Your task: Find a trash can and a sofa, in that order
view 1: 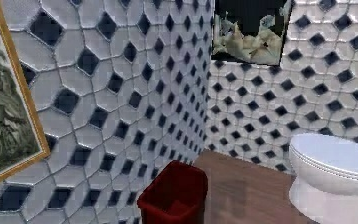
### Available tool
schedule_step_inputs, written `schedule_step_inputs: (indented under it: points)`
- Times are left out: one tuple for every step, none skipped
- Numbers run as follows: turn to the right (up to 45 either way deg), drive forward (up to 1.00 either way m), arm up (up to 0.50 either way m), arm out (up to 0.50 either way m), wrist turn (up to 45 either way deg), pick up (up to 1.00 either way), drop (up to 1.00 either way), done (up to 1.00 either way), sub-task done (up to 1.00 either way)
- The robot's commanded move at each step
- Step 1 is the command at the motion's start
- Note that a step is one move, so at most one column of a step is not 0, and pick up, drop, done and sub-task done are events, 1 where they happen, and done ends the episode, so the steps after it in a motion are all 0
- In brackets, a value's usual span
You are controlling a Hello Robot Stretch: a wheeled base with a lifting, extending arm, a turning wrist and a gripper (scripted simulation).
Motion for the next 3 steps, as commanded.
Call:
schedule_step_inputs:
  points:
    - [0.0,0.05,0.0,0.0,0.0,0.0,0.0,0.0,0.0]
    - [0.0,0.0,0.0,0.0,0.0,0.0,0.0,0.0,1.0]
    - [-45.0,0.0,0.0,0.0,0.0,0.0,0.0,0.0,0.0]
